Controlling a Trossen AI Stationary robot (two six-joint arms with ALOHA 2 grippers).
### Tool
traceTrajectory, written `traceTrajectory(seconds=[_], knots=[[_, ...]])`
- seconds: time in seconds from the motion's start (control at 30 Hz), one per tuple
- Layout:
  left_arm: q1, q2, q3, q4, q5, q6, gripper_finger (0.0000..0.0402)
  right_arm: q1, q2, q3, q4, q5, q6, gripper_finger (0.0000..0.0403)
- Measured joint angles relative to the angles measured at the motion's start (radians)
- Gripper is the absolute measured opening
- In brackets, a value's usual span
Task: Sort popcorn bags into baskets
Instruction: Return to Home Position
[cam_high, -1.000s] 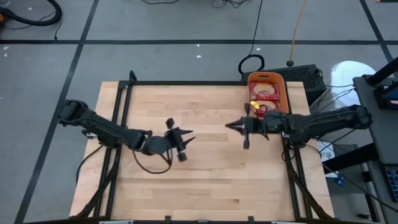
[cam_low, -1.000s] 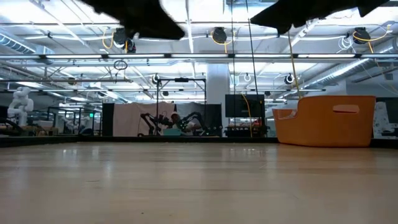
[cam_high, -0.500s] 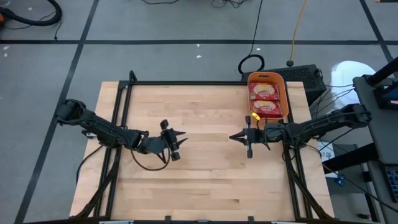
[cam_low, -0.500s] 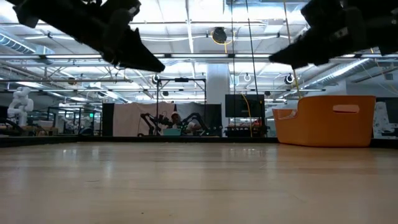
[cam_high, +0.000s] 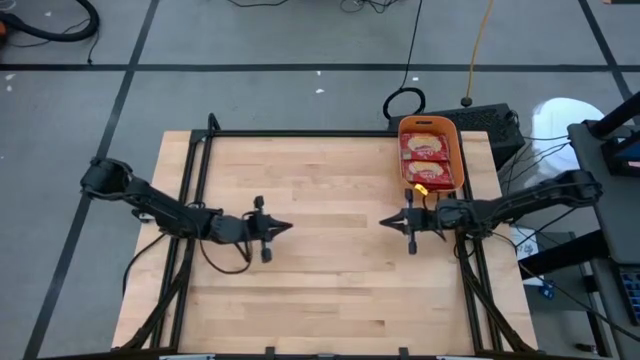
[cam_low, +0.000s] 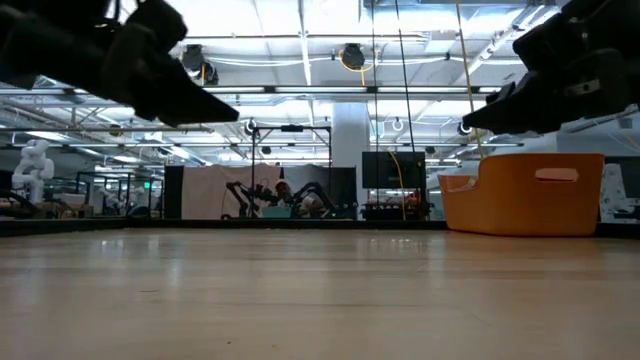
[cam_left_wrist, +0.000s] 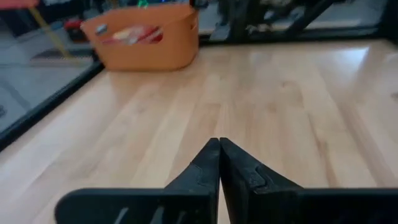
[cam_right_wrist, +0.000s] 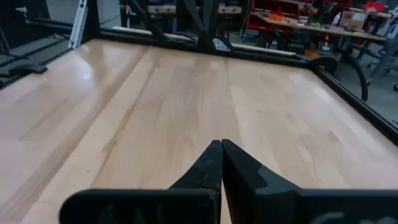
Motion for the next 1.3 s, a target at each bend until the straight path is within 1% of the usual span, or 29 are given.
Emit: traceTrajectory(seconds=[0.1,0.23,0.53,0.7,0.8,1.07,1.3], knots=[[0.006,-0.043,-0.077,0.1,0.044,0.03,0.0008,0.0,-0.041,-0.024,-0.009,-0.008,0.0,0.0],[0.021,-0.13,-0.165,0.155,0.062,0.02,0.0005,0.0,-0.092,-0.048,-0.005,-0.016,-0.002,0.0],[0.021,-0.34,-0.297,0.148,0.065,0.039,0.0009,0.0,-0.222,-0.102,-0.018,-0.017,0.0,0.0],[0.021,-0.416,-0.351,0.15,0.065,0.039,0.0009,0.0,-0.285,-0.103,-0.054,-0.016,-0.018,0.0],[0.021,-0.446,-0.354,0.12,0.073,0.04,0.001,0.0,-0.322,-0.104,-0.082,-0.016,-0.027,0.0],[0.021,-0.496,-0.354,0.103,0.143,0.083,0.001,0.0,-0.398,-0.106,-0.177,-0.016,-0.009,0.0],[0.021,-0.615,-0.354,-0.05,0.159,0.094,0.001,0.0,-0.441,-0.106,-0.261,-0.016,0.027,0.0]])
